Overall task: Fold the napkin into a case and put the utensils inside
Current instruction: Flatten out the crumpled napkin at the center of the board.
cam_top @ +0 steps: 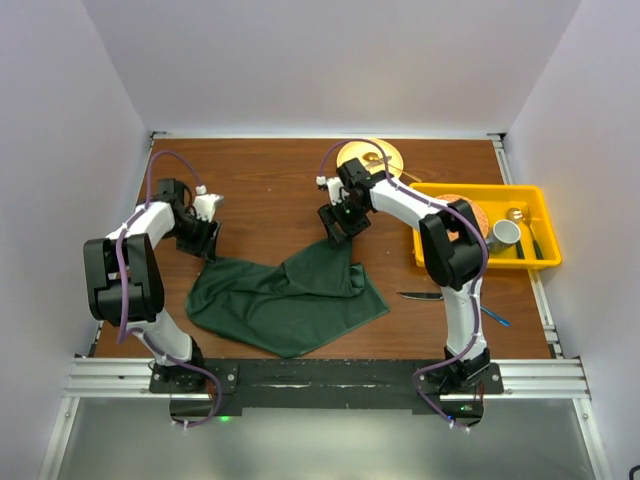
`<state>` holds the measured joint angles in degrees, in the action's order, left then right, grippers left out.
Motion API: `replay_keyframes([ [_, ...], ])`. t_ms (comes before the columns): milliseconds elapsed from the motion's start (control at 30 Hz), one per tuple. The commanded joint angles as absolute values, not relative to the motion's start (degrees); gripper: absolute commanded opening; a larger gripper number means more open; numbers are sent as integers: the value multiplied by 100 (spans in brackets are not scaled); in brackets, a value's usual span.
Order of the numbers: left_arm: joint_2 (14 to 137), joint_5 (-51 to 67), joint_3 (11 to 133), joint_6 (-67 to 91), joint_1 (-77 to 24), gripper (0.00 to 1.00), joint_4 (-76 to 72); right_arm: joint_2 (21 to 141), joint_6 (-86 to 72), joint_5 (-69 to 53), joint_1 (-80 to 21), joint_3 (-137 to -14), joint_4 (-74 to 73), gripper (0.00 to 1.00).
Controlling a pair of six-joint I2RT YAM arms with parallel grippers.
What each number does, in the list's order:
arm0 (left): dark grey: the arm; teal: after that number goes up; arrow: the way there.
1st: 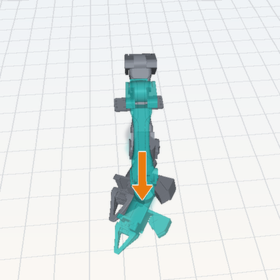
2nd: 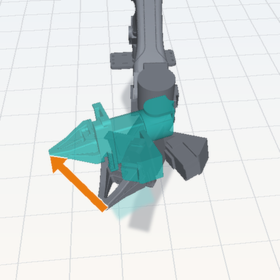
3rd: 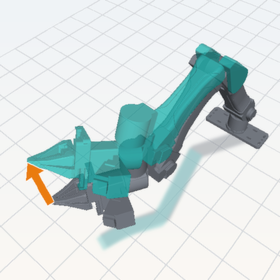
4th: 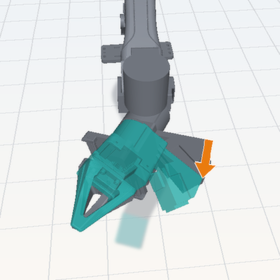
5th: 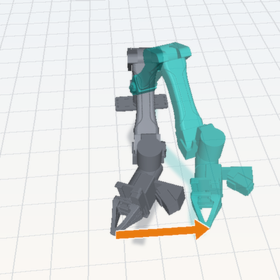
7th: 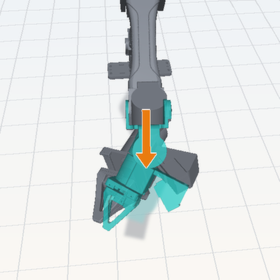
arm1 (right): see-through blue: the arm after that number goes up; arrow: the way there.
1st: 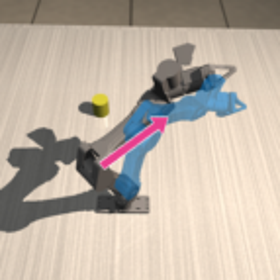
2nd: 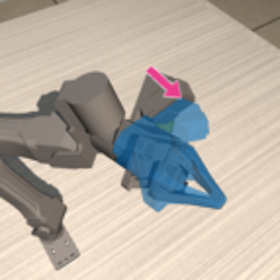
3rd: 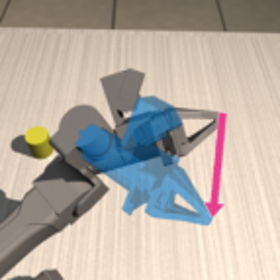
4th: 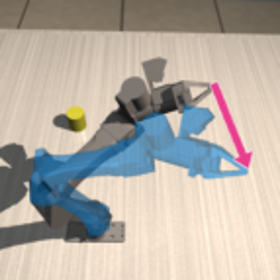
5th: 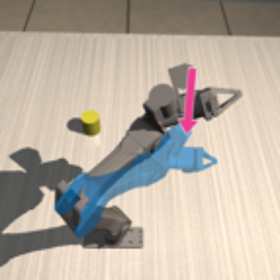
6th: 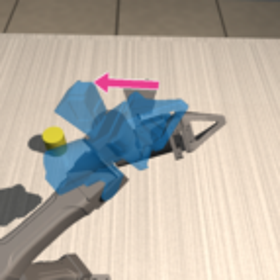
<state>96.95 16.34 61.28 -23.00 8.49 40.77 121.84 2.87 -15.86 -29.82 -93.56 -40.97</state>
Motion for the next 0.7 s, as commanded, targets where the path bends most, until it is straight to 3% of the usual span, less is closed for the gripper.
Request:
replay_keyframes([
  [0, 9449, 1643, 6258, -2197, 844, 52, 3902, 11620, 62, -932, -2918, -9273, -3710, 68],
  [667, 9589, 1644, 6126, -2189, 835, 51, 3771, 11962, -123, -501, -3058, -8956, -3366, 60],
])
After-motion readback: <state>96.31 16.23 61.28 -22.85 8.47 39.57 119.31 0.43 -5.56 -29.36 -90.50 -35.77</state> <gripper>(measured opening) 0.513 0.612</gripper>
